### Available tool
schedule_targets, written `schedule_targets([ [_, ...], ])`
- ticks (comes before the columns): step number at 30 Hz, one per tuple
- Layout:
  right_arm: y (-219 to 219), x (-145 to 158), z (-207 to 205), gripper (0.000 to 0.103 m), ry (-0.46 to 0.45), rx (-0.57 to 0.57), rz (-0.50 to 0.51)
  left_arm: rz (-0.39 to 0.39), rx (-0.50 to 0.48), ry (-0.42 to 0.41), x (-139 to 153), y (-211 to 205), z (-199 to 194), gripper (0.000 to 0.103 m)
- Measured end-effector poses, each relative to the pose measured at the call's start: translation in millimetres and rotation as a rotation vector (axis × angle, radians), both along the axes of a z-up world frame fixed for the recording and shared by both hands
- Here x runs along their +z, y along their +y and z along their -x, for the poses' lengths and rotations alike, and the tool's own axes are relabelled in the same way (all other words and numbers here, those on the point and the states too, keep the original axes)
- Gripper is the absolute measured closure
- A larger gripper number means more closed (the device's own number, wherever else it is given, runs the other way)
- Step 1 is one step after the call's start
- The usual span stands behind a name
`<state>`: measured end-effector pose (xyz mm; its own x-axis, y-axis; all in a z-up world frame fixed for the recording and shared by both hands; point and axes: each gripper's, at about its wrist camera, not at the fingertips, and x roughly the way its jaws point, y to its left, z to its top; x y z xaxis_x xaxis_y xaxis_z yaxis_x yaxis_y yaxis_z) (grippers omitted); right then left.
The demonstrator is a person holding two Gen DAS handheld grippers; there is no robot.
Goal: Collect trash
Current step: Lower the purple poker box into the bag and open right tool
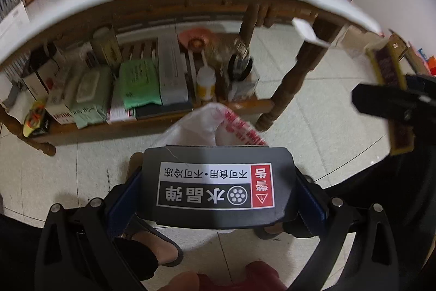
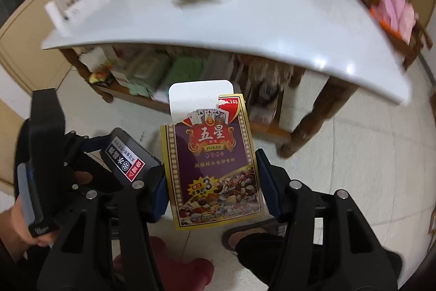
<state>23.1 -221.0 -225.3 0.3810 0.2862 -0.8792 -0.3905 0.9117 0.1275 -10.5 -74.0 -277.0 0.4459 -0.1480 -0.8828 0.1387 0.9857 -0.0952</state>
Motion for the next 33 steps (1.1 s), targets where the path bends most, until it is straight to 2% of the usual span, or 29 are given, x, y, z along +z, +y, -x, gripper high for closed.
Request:
schedule_targets([
  [2, 4.8, -26.1, -6.4, 0.048, 0.014, -0.015, 0.020, 0.007, 0.008, 0.009, -20.0, 0.5, -6.2, 0.007],
  [7, 9.9, -90.5, -32.5, 0.048, 0.109, -0.059, -0.001, 0.005, 0.018, 0.048, -70.5, 4.3, -23.4, 0.007],
  [11, 14.7, -130.2, -51.1, 0.047, 0.162, -0.099, 0.007, -0.019, 0.037, 0.093, -109.8, 9.0, -27.5, 0.007],
  [13, 16.2, -151.2, -57.6, 0.047, 0.203, -0.115, 0.019, -0.030, 0.026, 0.097, -118.7, 7.8, -27.6, 0.007],
  [20, 31.0, -183.5, -70.5, 0.047, 0.251, -0.108, 0.036, -0.009, 0.006, 0.090, -133.1, 1.3, -38.9, 0.007],
  [29, 45.2, -214.3, -80.3, 0.044, 0.317, -0.097, 0.064, -0.013, 0.006, 0.136, -156.0, 4.2, -44.5, 0.007],
  [32, 49.0, -220.0, -82.2, 0.039, 0.343, -0.085, 0.063, 0.012, 0.013, 0.155, -158.2, 6.1, -46.7, 0.006],
  [33, 49.6, -221.2, -82.7, 0.030, 0.347, -0.085, 0.069, 0.015, 0.016, 0.158, -159.3, 6.8, -47.3, 0.006],
])
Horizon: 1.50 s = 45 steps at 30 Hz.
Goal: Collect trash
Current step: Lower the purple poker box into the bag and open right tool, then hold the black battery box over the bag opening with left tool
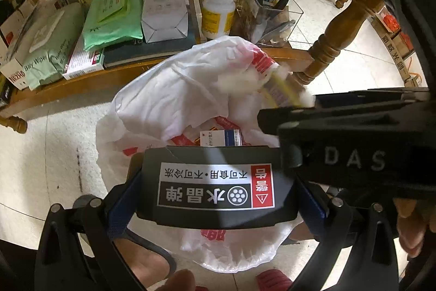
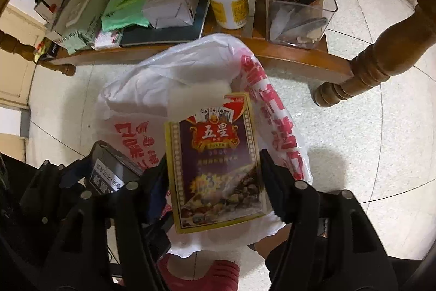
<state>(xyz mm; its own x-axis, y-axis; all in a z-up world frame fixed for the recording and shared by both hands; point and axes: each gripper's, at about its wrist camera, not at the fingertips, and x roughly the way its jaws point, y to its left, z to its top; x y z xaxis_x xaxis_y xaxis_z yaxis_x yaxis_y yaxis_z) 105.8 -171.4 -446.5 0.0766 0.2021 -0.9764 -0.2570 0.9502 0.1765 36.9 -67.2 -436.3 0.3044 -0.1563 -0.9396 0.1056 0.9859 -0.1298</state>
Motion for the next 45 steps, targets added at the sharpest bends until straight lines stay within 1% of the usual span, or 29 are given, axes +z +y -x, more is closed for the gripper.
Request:
schedule_targets([
  [1, -0.7, -1.1, -0.6, 0.024, 0.003, -0.006, -0.004, 0.011, 0.004, 0.009, -1.2, 1.1, 0.1, 0.006],
  [5, 0.4, -3.3, -2.4, 0.019, -0.002, -0.023, 0.001, 0.001, -0.004, 0.019, -4.6, 0.2, 3.0, 0.006],
  [12, -1.3, 0.9, -2.8, 0.019, -0.007, -0.033, -0.007, 0.016, 0.008, 0.019, -3.5, 4.7, 3.1, 0.006],
  [15, -0.4, -0.7, -0.5, 0.019, 0.022, -0.016, -0.016, 0.000, 0.008, 0.010, -1.3, 5.3, 3.0, 0.006],
  [17, 2.2, -4.8, 2.5, 0.019, 0.045, 0.005, 0.002, -0.007, 0.000, 0.004, 0.4, 4.3, 3.1, 0.006],
  [19, 0.5, -5.8, 2.7, 0.019, 0.047, -0.002, 0.003, -0.014, -0.007, 0.004, 0.2, 2.6, 3.4, 0.006],
  [21, -3.6, -5.3, 1.9, 0.019, 0.058, -0.020, -0.019, -0.024, -0.007, 0.005, -0.6, 2.5, 3.1, 0.006],
  [23, -7.1, -1.5, 1.4, 0.019, 0.056, -0.032, -0.033, -0.024, -0.003, 0.009, -1.8, 4.1, 2.3, 0.006],
  [27, -7.0, 3.5, 2.2, 0.019, 0.051, -0.023, -0.041, -0.019, 0.001, 0.012, -2.2, 4.9, 0.1, 0.006],
  [40, -20.0, 4.6, -4.3, 0.019, 0.044, -0.080, -0.046, -0.007, -0.008, 0.004, 1.4, 1.9, 0.8, 0.006],
  [45, -22.1, 4.8, -4.7, 0.019, 0.042, -0.091, -0.047, -0.032, -0.017, -0.007, 3.7, -1.3, 2.1, 0.006],
])
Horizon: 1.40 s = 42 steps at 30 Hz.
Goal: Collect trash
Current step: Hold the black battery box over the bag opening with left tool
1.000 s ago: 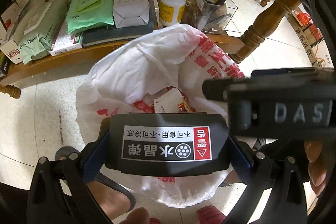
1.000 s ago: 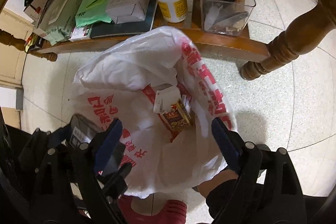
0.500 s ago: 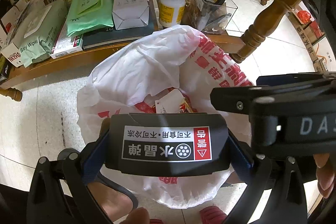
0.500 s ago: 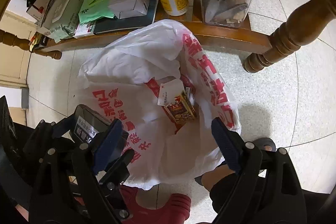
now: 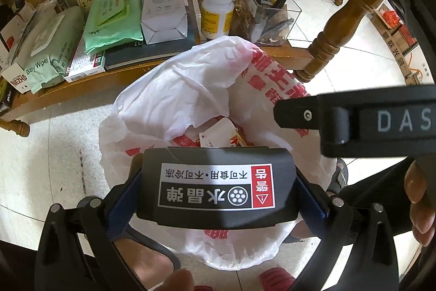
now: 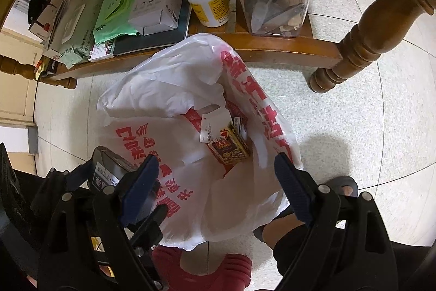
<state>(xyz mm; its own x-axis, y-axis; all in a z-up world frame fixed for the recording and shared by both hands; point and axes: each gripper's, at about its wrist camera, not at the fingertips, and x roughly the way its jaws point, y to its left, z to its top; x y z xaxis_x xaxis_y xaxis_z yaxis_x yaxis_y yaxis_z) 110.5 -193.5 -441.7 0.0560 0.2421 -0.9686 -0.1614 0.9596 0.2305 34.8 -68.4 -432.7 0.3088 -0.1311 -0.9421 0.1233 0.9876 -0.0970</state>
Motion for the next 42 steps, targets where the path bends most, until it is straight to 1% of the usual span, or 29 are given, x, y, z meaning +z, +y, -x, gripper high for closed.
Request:
schedule_targets([
  [3, -0.8, 1.0, -0.4, 0.019, 0.001, -0.004, -0.002, -0.019, 0.007, 0.010, -3.1, 1.4, 0.1, 0.006],
  [5, -1.9, 0.9, -0.8, 0.019, 0.001, -0.009, -0.003, -0.008, 0.007, -0.005, -0.6, 2.6, 0.6, 0.006],
  [8, -2.8, 1.7, -0.8, 0.019, -0.003, -0.014, -0.002, -0.019, -0.001, -0.024, 4.3, -0.9, 0.4, 0.006],
  [10, -3.6, 2.0, -0.6, 0.019, -0.003, -0.016, 0.000, -0.044, -0.013, -0.044, 6.7, -4.1, 1.8, 0.006],
  [12, -5.3, 2.7, -0.1, 0.019, 0.000, -0.018, -0.001, -0.067, -0.021, -0.044, 5.3, -6.1, 2.5, 0.006],
  [13, -6.1, 3.0, 0.3, 0.019, 0.001, -0.019, -0.003, -0.093, -0.025, -0.047, 3.6, -7.6, 3.1, 0.006],
  [15, -6.3, 2.8, 1.1, 0.019, 0.006, -0.012, -0.004, -0.104, -0.028, -0.038, -0.2, -7.6, 3.3, 0.006],
  [21, -6.0, 1.1, 4.2, 0.019, 0.031, -0.002, -0.019, -0.063, -0.012, -0.042, 2.1, -4.4, 0.9, 0.006],
  [28, 2.4, -1.7, 10.9, 0.019, 0.065, 0.049, -0.040, -0.059, -0.017, -0.044, 1.8, -5.3, 1.2, 0.006],
  [32, 4.2, -4.7, 9.8, 0.019, 0.076, 0.051, -0.038, -0.057, -0.024, -0.045, 2.6, -6.2, 2.0, 0.006],
  [34, 4.7, -5.2, 9.6, 0.019, 0.076, 0.052, -0.033, -0.061, -0.026, -0.058, 5.1, -7.2, 2.5, 0.006],
  [36, 5.7, -6.0, 10.1, 0.019, 0.078, 0.056, -0.023, -0.048, -0.028, -0.057, 6.5, -8.1, 2.3, 0.006],
  [38, 3.6, -5.7, 10.2, 0.019, 0.116, 0.044, -0.065, -0.055, -0.037, -0.060, 5.1, -9.3, 2.5, 0.006],
  [39, 3.9, -4.6, 10.7, 0.019, 0.120, 0.051, -0.072, -0.051, -0.029, -0.055, 3.9, -7.9, 1.8, 0.006],
  [41, 9.7, -2.3, 14.2, 0.018, 0.105, 0.099, -0.038, -0.045, -0.023, -0.044, 3.6, -7.1, 0.4, 0.006],
  [42, 10.2, -2.0, 14.6, 0.018, 0.103, 0.104, -0.036, -0.049, -0.027, -0.046, 3.8, -7.7, 0.7, 0.006],
])
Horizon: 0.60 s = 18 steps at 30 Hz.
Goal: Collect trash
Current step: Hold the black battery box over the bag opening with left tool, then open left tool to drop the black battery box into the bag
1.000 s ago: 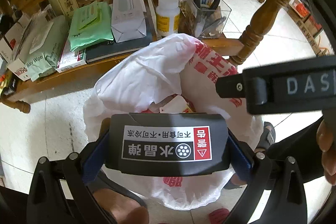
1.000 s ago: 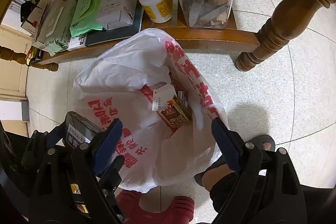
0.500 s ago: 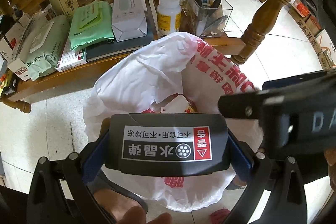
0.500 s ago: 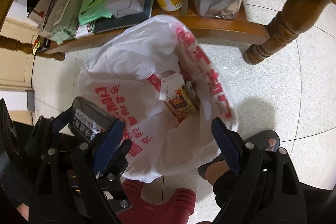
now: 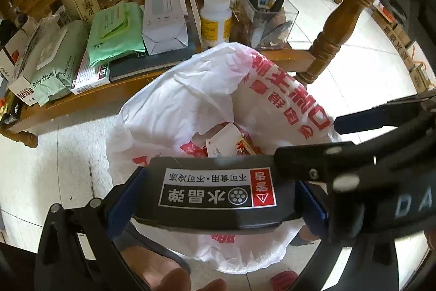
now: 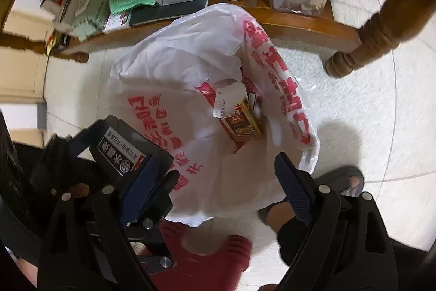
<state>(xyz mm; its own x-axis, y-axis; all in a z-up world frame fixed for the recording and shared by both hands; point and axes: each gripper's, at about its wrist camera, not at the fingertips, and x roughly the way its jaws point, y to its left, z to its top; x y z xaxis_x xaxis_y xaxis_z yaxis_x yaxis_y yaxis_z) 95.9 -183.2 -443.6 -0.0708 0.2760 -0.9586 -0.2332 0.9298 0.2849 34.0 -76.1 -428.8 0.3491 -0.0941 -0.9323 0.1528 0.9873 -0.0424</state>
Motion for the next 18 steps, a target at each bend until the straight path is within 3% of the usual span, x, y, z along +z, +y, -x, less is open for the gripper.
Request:
schedule_targets([
  [4, -2.4, -3.6, -2.6, 0.017, -0.013, -0.021, 0.016, -0.007, -0.033, -0.021, 4.7, -8.1, 3.3, 0.006],
  [9, -4.9, -11.0, -0.6, 0.017, 0.050, -0.033, -0.012, 0.001, -0.017, -0.040, 8.3, -4.9, 2.2, 0.006],
  [18, -8.1, -6.3, -2.3, 0.016, 0.011, -0.048, 0.012, 0.004, -0.015, -0.041, 10.5, -5.2, 3.0, 0.006],
])
